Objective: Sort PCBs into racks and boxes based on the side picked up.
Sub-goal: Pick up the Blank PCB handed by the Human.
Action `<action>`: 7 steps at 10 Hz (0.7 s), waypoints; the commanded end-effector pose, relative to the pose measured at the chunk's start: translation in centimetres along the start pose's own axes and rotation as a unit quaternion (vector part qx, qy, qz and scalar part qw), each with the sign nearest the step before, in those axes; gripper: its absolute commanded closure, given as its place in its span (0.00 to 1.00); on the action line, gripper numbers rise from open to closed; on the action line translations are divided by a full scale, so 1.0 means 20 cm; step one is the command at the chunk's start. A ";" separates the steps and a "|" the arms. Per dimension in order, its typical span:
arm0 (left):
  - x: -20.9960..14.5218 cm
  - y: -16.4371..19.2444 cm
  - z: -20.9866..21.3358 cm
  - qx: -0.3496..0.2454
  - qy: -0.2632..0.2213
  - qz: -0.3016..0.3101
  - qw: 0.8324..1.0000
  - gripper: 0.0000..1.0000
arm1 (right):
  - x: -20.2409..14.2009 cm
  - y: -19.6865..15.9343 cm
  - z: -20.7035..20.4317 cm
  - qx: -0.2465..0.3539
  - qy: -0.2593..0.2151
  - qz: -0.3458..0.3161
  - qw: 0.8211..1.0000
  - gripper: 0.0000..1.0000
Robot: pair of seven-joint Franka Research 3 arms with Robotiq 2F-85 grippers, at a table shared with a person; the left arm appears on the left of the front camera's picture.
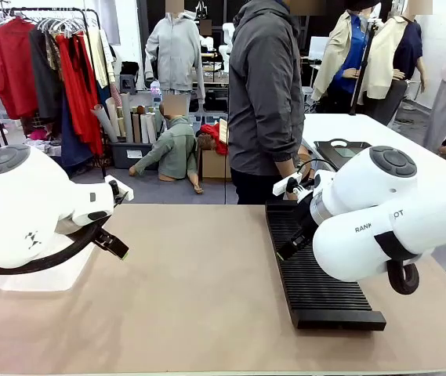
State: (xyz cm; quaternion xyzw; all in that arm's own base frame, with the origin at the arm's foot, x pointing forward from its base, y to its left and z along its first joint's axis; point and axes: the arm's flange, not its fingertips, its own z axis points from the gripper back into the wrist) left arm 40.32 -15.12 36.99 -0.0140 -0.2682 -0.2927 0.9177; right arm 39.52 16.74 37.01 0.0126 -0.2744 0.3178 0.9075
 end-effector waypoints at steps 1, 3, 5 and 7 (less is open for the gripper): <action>0.00 0.00 0.00 0.000 0.000 0.000 1.000 0.00 | 0.00 0.00 0.00 0.000 0.000 0.000 1.000 0.00; 0.01 0.00 0.00 -0.006 0.002 -0.002 1.000 0.00 | 0.00 0.00 0.00 0.000 0.000 0.000 1.000 0.00; 0.02 0.02 0.02 -0.016 -0.004 0.004 1.000 0.00 | 0.02 -0.03 0.06 0.001 -0.002 -0.002 1.000 0.00; 0.06 0.04 0.04 -0.033 -0.010 0.010 0.999 0.00 | 0.03 -0.06 0.13 0.005 -0.006 -0.002 1.000 0.00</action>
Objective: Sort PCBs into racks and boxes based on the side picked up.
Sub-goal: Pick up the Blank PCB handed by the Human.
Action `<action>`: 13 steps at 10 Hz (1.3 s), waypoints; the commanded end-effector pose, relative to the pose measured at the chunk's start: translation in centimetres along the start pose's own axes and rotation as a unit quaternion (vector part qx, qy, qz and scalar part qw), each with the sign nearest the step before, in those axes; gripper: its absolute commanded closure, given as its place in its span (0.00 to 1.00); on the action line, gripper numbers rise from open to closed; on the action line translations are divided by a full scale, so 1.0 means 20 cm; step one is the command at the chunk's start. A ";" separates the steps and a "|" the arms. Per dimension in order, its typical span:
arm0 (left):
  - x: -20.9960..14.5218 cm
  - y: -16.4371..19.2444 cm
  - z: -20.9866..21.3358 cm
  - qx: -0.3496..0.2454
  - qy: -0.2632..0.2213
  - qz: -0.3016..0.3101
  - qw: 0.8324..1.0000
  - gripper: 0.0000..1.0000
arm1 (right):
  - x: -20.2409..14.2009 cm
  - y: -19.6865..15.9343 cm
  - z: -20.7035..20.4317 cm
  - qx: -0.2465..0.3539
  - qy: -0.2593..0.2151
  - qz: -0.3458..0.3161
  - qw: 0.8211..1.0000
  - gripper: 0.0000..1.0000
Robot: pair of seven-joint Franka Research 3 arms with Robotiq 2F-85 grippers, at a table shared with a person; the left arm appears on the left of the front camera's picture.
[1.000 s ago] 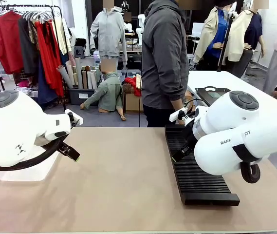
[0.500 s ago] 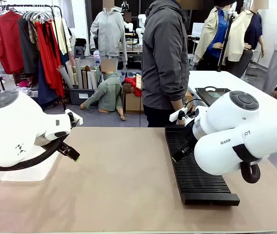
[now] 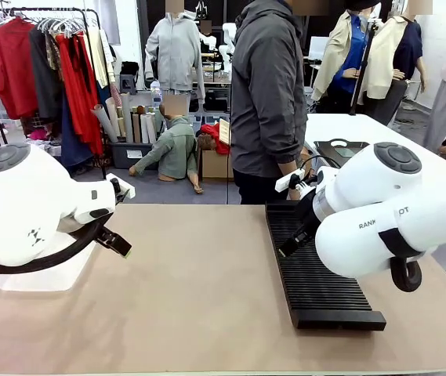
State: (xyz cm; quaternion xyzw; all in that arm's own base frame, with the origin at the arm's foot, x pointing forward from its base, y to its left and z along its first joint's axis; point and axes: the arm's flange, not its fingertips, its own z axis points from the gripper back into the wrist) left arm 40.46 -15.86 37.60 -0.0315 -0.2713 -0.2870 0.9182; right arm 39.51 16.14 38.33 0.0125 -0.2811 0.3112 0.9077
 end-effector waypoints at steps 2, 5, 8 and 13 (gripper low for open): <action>0.07 0.09 0.07 -0.021 -0.005 0.012 1.000 0.00 | 0.05 -0.04 0.11 0.018 0.012 0.000 1.000 0.00; 0.21 0.17 0.17 -0.040 0.014 0.036 0.998 0.00 | 0.14 -0.10 0.22 0.064 0.006 -0.063 0.996 0.00; 0.43 0.31 0.34 -0.138 0.088 0.074 0.984 0.00 | 0.27 -0.23 0.41 0.100 0.022 -0.118 0.988 0.00; 0.42 0.70 0.58 -0.335 -0.021 0.181 0.924 0.00 | 0.22 -0.58 0.59 0.326 0.003 -0.246 0.913 0.00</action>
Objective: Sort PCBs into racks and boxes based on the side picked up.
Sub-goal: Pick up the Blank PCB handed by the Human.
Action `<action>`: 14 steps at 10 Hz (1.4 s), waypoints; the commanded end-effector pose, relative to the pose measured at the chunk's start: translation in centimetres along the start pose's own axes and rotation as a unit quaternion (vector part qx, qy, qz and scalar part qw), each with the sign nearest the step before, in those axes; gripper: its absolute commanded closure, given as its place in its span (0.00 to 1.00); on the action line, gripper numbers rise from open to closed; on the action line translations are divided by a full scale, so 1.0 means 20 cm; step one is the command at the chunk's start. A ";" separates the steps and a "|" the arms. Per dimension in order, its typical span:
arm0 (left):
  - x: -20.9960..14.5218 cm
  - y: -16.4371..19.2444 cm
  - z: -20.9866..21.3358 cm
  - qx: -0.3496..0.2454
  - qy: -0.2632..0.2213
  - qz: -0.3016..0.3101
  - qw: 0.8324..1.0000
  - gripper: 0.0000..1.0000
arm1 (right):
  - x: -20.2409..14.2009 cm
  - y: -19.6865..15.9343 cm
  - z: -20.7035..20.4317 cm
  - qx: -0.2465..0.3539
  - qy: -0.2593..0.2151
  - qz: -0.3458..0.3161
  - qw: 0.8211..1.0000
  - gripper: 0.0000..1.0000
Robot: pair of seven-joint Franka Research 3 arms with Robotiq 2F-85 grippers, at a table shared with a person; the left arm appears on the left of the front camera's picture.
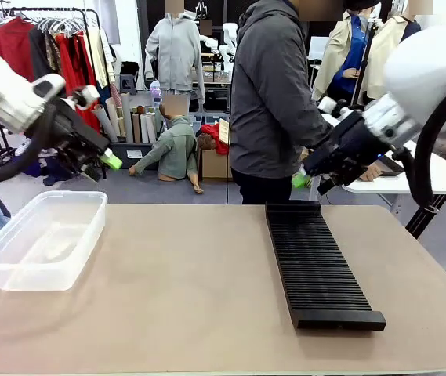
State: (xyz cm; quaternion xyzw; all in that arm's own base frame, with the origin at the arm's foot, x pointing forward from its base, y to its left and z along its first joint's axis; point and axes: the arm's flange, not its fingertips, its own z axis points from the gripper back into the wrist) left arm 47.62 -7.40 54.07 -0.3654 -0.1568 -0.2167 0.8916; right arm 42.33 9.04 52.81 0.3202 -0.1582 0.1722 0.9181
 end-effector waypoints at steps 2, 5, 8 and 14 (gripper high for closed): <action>-0.08 0.19 0.15 -0.063 -0.075 0.047 0.994 0.00 | -0.04 -0.20 0.13 0.157 -0.050 -0.050 0.985 0.00; -0.25 0.31 0.33 -0.136 -0.162 0.063 0.975 0.00 | -0.20 -0.38 0.26 0.289 -0.129 -0.094 0.944 0.00; -0.42 0.51 0.45 -0.176 -0.214 0.071 0.958 0.00 | -0.31 -0.45 0.32 0.318 -0.170 -0.106 0.927 0.00; -0.54 0.62 0.52 -0.176 -0.239 0.067 0.953 0.00 | -0.36 -0.51 0.39 0.308 -0.177 -0.124 0.927 0.00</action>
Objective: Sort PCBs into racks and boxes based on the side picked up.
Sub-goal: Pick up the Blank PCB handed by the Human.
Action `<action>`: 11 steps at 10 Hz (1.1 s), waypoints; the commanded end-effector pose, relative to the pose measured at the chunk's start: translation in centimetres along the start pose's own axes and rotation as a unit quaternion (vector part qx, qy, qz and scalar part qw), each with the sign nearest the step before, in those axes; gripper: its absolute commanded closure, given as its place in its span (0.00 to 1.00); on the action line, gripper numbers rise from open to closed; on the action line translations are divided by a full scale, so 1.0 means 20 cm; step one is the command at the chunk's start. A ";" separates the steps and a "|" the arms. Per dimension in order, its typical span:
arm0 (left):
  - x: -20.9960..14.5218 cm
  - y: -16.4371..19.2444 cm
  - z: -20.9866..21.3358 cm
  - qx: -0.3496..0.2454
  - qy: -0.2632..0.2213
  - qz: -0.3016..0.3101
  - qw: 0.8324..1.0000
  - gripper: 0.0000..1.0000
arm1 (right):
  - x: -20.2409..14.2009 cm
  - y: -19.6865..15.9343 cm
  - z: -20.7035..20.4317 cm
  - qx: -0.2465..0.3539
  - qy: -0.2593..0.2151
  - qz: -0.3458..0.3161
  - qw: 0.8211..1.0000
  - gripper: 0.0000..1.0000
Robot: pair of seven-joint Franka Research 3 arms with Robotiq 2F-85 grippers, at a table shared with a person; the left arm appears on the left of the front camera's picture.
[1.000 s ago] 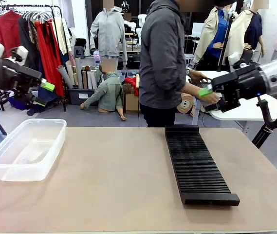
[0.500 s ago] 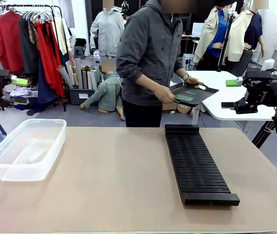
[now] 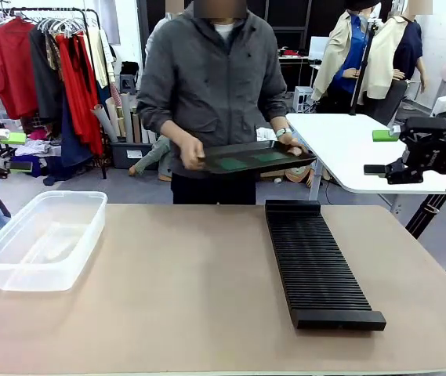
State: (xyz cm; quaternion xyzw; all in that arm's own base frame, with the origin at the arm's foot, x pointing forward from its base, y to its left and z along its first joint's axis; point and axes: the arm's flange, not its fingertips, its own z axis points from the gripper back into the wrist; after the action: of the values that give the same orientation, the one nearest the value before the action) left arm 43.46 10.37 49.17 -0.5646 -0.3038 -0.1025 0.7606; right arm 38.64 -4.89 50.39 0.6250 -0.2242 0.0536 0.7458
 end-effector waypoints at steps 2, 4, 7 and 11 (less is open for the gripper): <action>0.00 0.00 0.03 0.003 -0.005 0.015 1.000 0.00 | 0.00 -0.01 0.01 0.000 -0.004 -0.018 1.000 0.00; 0.00 0.00 0.03 0.003 -0.005 0.015 1.000 0.00 | 0.00 -0.01 0.01 0.000 -0.004 -0.018 1.000 0.00; 0.00 0.00 0.03 0.003 -0.005 0.015 1.000 0.00 | 0.00 -0.01 0.01 0.000 -0.004 -0.018 1.000 0.00; 0.00 0.00 0.03 0.003 -0.005 0.015 1.000 0.00 | 0.00 -0.01 0.01 0.000 -0.004 -0.018 1.000 0.00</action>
State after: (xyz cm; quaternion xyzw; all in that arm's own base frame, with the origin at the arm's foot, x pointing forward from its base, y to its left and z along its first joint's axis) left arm 43.35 10.93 49.01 -0.5641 -0.3032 -0.0929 0.7624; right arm 38.76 -5.15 49.97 0.6235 -0.2208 0.0459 0.7486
